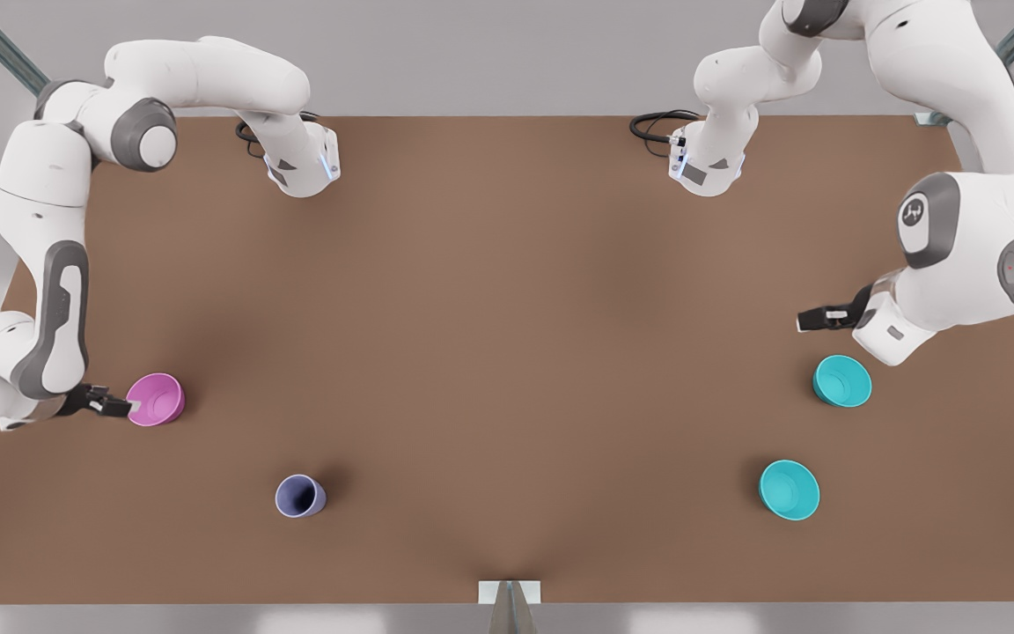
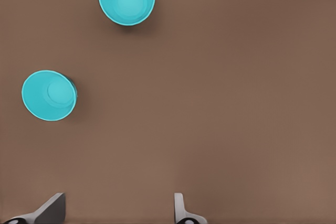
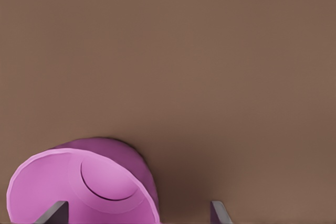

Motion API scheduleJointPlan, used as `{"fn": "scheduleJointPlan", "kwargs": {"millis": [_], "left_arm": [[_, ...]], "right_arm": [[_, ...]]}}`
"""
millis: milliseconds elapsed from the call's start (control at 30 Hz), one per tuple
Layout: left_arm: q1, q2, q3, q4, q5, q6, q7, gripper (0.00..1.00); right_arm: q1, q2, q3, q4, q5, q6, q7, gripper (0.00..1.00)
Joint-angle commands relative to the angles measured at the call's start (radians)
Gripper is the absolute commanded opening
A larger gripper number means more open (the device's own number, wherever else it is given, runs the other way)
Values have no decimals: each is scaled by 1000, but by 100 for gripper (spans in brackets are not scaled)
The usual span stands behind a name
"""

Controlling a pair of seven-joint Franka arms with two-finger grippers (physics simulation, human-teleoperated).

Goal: Stack the blue bowl on the pink bowl

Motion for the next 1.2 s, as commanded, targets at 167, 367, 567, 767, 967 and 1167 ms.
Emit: {"fn": "scheduleJointPlan", "kwargs": {"millis": [167, 367, 567, 767, 967, 1167], "left_arm": [[5, 6, 0, 4, 5, 20, 22, 100], [15, 17, 1, 4, 8, 54, 24, 100], [12, 15, 1, 33, 10, 54, 22, 100], [14, 17, 1, 35, 10, 56, 22, 100], [41, 17, 6, 35, 8, 97, 22, 100], [101, 20, 6, 16, 1, 19, 31, 100]], "right_arm": [[-11, -6, 0, -82, 45, 58, -115, 100], [-11, 6, 2, -88, 45, 55, -152, 43], [-2, 5, 6, -75, 38, 42, -178, 21], [38, -38, 144, 25, 45, -212, -166, 21], [444, -32, 272, 198, 295, -131, 394, 21], [866, 48, 241, 251, 129, 320, 1061, 21]]}}
